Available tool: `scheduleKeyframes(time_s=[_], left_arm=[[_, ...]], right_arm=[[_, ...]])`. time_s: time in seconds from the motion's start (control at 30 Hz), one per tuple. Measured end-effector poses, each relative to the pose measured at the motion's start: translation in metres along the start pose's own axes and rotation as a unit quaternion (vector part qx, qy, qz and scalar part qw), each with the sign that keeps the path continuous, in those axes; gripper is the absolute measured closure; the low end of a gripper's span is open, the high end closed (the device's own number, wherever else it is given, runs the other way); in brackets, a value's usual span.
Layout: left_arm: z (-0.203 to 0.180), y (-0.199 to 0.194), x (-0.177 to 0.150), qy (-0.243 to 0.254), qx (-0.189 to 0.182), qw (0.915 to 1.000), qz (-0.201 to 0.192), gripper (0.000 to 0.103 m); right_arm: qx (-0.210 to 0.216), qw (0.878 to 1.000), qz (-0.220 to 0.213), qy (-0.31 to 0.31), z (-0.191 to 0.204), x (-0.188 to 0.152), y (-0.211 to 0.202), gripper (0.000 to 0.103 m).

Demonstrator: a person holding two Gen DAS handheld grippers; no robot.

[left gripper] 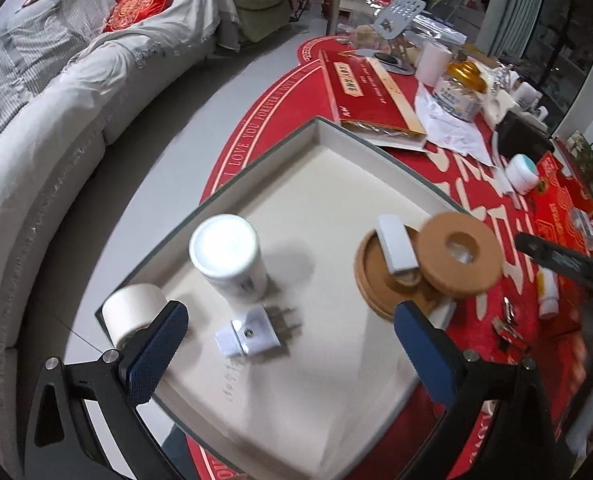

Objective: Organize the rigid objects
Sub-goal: 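Release jar into tray with left tool while right tool stacks cork ring on tan holder, then move both tools back toward metal hose clamp and white pill bottle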

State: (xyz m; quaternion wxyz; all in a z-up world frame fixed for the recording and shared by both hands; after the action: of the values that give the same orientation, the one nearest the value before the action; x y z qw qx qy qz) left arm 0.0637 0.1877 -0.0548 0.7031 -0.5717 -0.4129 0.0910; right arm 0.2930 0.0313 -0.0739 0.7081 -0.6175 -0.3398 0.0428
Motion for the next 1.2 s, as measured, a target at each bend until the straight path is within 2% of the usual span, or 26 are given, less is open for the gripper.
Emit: scheduleKeyframes(time_s=[0.2,0.3,0.4,0.5,0.67,0.83,0.9,1.03,1.1,1.13,1.2], left_arm=[[-0.01,-0.005,-0.015,0.021,-0.001,0.9996,0.017,0.0],[-0.014,-0.007,-0.02,0.03,-0.001,0.9993,0.021,0.0],[-0.015,-0.008,-0.024,0.034,-0.001,0.9991,0.025,0.0],[-0.015,-0.012,-0.028,0.04,-0.001,0.9989,0.024,0.0],[-0.016,-0.021,-0.037,0.048,-0.008,0.9986,0.019,0.0],[-0.03,-0.027,-0.053,0.061,-0.023,0.9975,0.024,0.0],[-0.04,-0.029,-0.063,0.074,-0.03,0.9964,0.029,0.0],[-0.055,-0.03,-0.085,0.095,-0.034,0.994,0.041,0.0],[-0.059,-0.03,-0.095,0.099,-0.036,0.9931,0.051,0.0],[-0.059,-0.031,-0.099,0.1,-0.035,0.9929,0.054,0.0],[-0.057,-0.034,-0.104,0.1,-0.031,0.9929,0.056,0.0]], right_arm=[[-0.037,0.999,0.013,0.002,-0.01,0.01,0.035,0.0],[-0.022,0.998,0.042,0.04,-0.014,0.005,0.051,0.001],[-0.018,0.995,0.045,0.083,-0.019,-0.005,0.047,0.001],[-0.012,0.99,0.052,0.13,-0.022,-0.024,0.038,0.001],[-0.002,0.983,0.054,0.174,-0.023,-0.067,0.012,0.001],[0.061,0.966,0.079,0.238,-0.035,-0.124,-0.009,0.001],[0.058,0.972,0.075,0.215,-0.034,-0.133,-0.02,0.001],[0.042,0.991,0.027,0.124,-0.028,-0.134,-0.048,0.001],[0.037,0.995,0.011,0.087,-0.023,-0.132,-0.056,0.001],[0.034,0.997,0.008,0.07,-0.019,-0.127,-0.055,0.001],[-0.001,1.0,0.02,0.019,-0.008,-0.12,-0.046,0.001]])
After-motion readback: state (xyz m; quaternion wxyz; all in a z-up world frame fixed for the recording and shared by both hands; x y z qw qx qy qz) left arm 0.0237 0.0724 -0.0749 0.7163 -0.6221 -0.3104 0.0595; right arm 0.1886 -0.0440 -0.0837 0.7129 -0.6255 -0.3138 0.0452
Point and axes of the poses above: each gripper's, at about its wrist camera, not at the fingertips, and y roughly the way its jaws point, z to its left, x to its top, the point moved 4 cm from there along y, roughly the way its jaws point, and after that the axes turned 4 degrees about x, right-handed, at the moved point
